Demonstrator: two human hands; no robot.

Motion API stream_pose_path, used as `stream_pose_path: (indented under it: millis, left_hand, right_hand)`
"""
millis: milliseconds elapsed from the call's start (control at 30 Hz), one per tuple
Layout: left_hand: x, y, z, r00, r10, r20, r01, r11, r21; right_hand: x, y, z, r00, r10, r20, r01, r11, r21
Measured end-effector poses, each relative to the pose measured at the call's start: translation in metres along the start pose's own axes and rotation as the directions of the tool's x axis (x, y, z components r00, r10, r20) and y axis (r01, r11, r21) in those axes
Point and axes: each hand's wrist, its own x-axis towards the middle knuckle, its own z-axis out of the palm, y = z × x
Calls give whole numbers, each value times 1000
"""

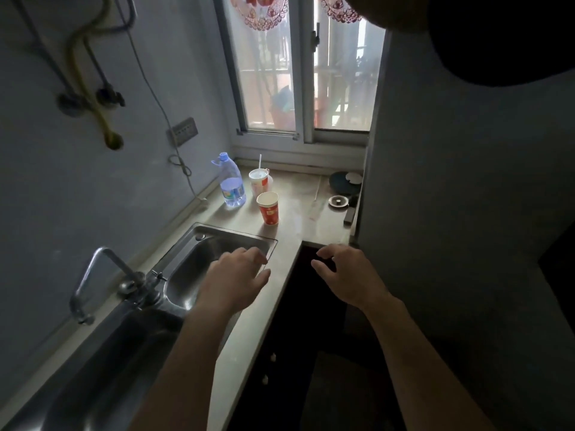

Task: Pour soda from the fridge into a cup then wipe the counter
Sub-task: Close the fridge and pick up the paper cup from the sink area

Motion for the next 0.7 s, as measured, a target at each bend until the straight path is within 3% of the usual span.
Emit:
stream_pose_path:
  millis: [167, 467, 700]
  left_hand:
    - [40, -22, 19, 992, -81, 93, 87, 994, -71]
    - [141, -87, 46, 967, -247, 71, 253, 962, -105]
    - [232, -121, 56, 956, -274, 106, 285, 951, -121]
  right_hand:
    - [62, 8, 20, 995, -47, 91, 46, 999, 13]
    - [203, -4, 67, 955, -123, 270, 159, 980, -116]
    - [296, 0, 93, 967, -137, 216, 161, 982, -95]
